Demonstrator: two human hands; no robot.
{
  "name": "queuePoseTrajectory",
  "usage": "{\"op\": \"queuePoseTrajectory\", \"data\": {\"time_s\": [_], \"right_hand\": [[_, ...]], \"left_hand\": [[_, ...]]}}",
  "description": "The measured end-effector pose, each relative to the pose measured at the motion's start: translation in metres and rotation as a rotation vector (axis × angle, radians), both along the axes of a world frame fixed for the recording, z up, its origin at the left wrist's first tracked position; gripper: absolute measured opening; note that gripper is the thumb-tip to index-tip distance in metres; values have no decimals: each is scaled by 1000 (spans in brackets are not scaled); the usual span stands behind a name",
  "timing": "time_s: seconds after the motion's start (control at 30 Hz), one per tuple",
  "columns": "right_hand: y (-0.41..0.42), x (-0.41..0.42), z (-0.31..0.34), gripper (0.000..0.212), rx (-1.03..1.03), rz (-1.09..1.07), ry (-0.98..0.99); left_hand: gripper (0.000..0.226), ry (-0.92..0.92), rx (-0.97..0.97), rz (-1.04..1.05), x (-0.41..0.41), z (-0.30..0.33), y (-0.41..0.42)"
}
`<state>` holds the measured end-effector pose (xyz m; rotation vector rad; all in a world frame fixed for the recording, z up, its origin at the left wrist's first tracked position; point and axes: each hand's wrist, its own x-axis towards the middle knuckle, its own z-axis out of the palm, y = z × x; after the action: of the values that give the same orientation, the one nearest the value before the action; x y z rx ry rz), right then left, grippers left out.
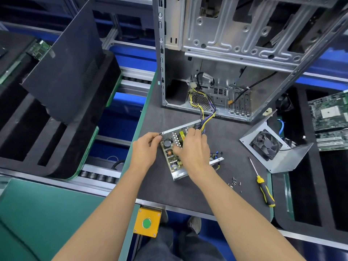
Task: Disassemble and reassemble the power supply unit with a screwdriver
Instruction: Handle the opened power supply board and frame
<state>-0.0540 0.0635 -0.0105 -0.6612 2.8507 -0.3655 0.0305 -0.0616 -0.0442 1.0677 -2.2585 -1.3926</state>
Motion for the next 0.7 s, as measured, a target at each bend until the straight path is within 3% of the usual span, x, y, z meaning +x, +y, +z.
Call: {"op": "queuePoseTrajectory", "data": {"time_s": [0.7], "right_hand": [[2, -1, -1, 69, 29, 6, 30]], "left_hand": [[13, -10, -8, 0, 1, 0, 1]]}}
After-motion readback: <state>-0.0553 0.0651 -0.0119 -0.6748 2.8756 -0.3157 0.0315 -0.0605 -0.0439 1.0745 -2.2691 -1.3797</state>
